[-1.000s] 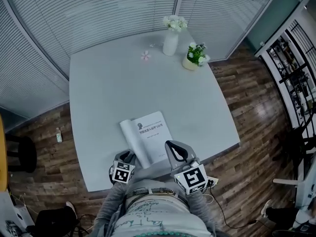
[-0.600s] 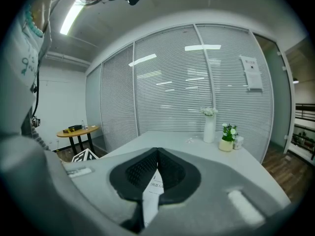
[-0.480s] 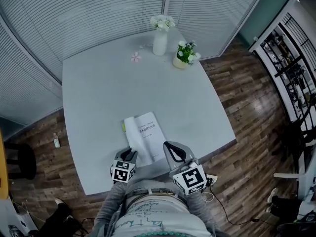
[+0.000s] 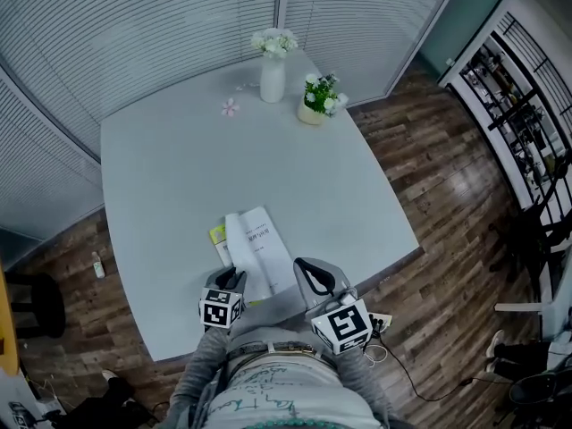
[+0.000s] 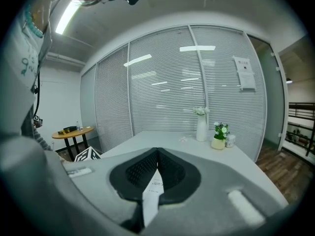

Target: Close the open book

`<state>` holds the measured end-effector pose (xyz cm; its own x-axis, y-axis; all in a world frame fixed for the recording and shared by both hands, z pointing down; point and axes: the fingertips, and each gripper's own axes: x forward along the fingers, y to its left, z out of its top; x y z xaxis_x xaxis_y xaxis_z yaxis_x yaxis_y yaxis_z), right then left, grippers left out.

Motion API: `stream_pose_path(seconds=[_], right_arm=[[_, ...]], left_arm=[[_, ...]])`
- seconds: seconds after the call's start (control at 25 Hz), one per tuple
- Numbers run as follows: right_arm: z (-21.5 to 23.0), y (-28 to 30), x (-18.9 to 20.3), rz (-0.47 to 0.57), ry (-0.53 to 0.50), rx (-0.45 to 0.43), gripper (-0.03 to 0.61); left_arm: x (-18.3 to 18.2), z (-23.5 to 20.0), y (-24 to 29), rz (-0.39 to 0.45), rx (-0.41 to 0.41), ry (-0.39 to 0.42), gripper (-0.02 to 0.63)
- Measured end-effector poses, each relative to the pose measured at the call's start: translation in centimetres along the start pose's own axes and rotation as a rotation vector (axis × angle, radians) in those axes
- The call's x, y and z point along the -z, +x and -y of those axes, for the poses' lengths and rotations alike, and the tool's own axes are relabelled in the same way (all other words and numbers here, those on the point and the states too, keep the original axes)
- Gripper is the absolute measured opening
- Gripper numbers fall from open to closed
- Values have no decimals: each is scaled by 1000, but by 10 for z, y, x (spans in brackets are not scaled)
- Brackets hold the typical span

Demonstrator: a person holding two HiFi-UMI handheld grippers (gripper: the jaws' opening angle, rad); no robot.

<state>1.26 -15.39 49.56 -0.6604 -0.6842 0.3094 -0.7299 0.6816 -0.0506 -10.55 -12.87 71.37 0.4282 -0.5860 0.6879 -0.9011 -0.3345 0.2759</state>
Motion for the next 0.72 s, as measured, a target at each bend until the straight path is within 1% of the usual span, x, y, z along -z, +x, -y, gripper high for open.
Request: stream_pose_path(seconds=[0.2, 0.32, 0.44, 0.72], right_arm=[[11, -3, 1, 3, 6, 15, 0], [16, -6, 2, 2, 10, 26, 0], [19, -8, 3, 1, 13, 33, 0], [25, -12, 6, -6, 21, 50, 0]], left_arm=[[-20, 8, 3, 48, 10, 8, 106], [-35, 15, 2, 93, 21, 6, 75], [-49, 24, 3, 126, 44, 3, 58], [-67, 53, 23, 145, 125, 8, 52]])
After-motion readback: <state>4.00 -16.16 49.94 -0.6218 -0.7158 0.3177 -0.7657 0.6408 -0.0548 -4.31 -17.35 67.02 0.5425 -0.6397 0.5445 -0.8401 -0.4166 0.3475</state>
